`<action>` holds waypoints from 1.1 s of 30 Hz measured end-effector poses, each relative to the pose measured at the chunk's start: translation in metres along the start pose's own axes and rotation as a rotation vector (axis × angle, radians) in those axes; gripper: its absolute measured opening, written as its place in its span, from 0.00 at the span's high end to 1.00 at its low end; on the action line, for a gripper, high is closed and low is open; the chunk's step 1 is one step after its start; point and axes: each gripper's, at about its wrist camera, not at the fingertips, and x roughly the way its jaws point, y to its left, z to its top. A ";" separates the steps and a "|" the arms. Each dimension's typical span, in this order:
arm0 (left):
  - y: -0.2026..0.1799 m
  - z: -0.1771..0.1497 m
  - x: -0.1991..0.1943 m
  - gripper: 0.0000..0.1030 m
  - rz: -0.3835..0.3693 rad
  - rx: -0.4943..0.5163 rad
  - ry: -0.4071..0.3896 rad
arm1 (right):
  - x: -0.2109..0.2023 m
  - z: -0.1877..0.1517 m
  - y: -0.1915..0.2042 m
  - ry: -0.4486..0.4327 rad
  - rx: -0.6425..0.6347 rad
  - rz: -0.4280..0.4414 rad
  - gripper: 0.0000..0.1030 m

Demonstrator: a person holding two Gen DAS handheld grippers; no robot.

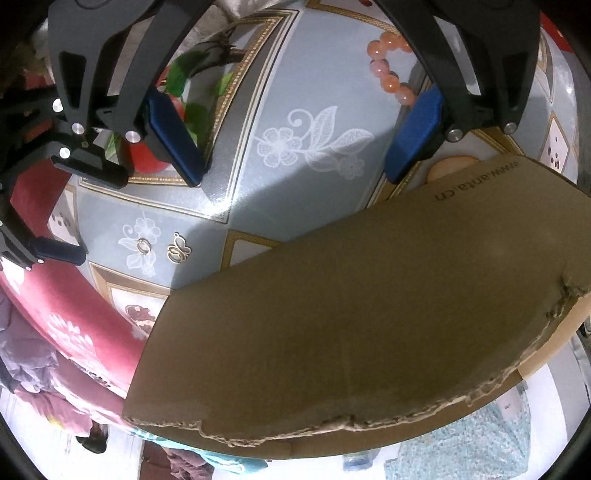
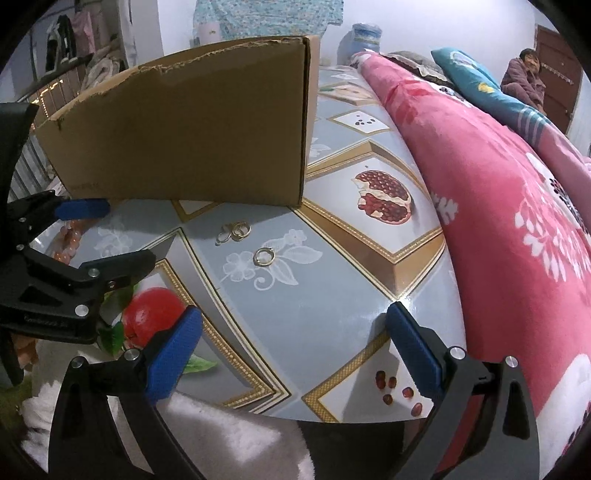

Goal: Organize jewelry

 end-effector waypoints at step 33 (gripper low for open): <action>0.009 0.002 0.002 0.07 -0.031 0.049 0.013 | 0.002 0.001 -0.003 0.017 -0.031 0.037 0.06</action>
